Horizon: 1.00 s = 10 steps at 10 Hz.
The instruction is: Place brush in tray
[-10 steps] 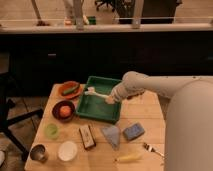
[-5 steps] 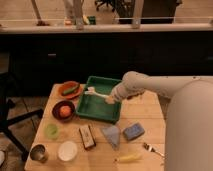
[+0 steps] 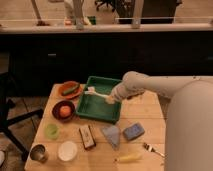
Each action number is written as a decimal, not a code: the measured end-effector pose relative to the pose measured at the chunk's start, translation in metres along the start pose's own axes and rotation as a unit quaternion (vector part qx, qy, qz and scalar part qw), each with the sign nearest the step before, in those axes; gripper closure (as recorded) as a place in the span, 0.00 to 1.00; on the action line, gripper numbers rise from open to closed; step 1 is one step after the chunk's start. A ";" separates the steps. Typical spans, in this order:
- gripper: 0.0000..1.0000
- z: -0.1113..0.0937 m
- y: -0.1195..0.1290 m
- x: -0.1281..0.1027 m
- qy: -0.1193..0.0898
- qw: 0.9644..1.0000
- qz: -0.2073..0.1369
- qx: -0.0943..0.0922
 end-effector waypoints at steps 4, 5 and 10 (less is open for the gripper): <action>0.28 0.000 0.000 0.000 0.000 1.000 0.000 0.000; 0.22 0.000 0.000 0.000 0.000 1.000 0.000 0.000; 0.20 0.000 0.000 0.000 0.000 1.000 0.000 0.000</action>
